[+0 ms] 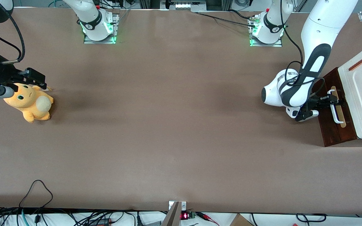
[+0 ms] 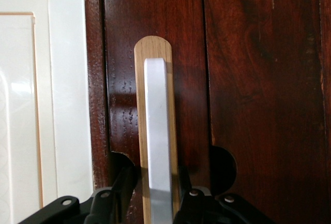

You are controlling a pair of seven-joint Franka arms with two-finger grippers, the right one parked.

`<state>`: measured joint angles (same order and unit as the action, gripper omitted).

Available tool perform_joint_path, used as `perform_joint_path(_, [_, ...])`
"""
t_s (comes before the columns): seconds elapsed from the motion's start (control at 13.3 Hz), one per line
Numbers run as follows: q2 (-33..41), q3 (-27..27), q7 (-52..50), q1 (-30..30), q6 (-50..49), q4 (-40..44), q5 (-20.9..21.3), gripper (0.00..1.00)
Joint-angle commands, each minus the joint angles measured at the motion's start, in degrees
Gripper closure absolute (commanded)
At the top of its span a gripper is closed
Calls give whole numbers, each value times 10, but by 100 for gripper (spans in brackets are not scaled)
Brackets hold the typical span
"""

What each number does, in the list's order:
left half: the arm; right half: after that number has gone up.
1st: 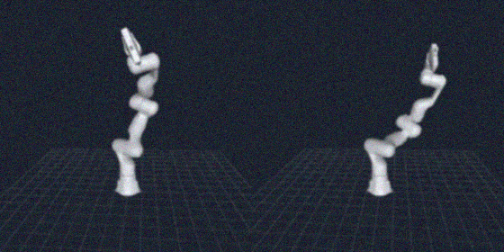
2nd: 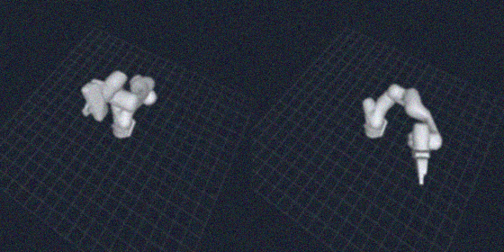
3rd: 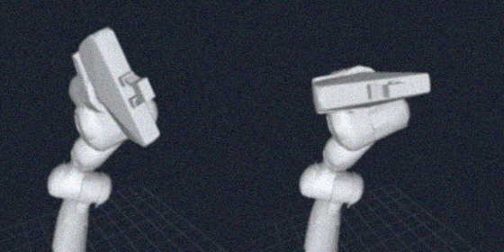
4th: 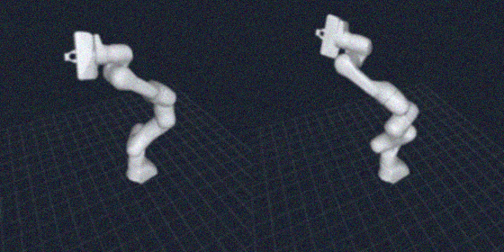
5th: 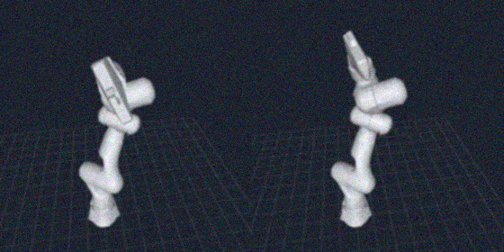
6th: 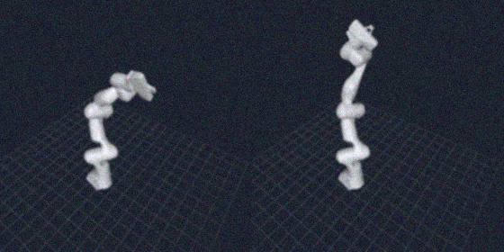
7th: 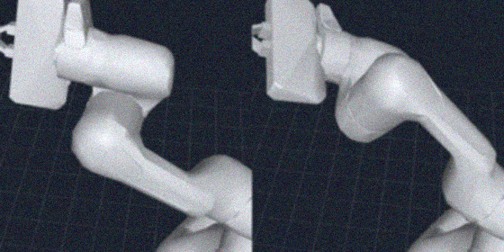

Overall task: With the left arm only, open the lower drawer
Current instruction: 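Close the left gripper on the white drawer handle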

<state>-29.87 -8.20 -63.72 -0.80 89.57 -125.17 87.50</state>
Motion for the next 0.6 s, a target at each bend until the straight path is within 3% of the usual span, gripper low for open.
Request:
perform_joint_path(0.0, [-2, 0, -5, -2, -1, -1, 15, 70])
perform_joint_path(0.53, [-3, 0, -6, 1, 2, 0, 18, 98])
